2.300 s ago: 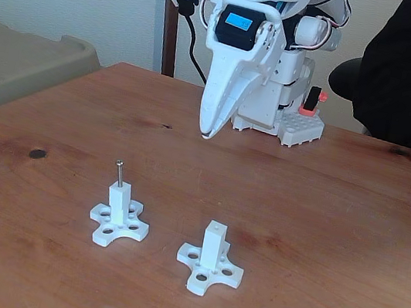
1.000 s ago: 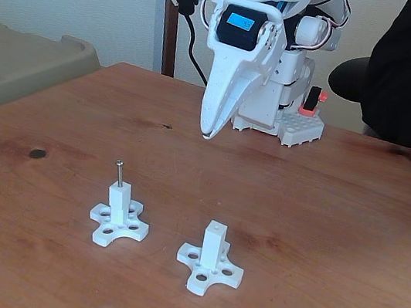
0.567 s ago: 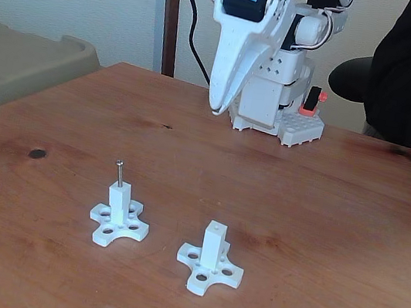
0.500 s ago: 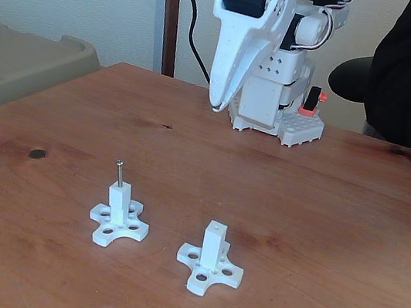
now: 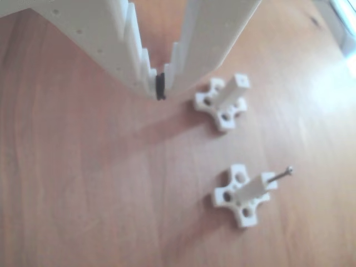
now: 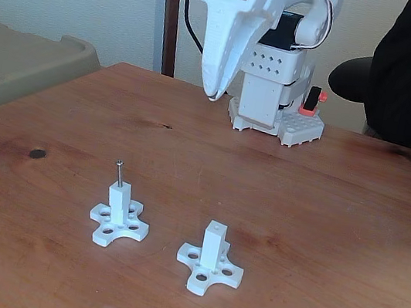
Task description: Grab the screw and set it in the hole.
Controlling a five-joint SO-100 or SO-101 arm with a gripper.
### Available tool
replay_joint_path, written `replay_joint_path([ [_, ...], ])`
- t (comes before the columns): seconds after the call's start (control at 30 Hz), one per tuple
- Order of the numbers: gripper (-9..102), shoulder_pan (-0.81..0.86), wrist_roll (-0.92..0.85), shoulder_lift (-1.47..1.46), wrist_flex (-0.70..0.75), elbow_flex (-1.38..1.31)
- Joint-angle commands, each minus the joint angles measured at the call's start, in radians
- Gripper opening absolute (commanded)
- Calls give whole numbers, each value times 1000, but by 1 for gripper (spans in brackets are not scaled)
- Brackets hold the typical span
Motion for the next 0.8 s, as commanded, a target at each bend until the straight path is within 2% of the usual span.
replay_joint_path([
  [0.0,-4,3,17,-115,9,-179],
  [0.33,-4,3,34,-374,75,-420],
  [0.77,-4,37,29,-680,43,-652],
])
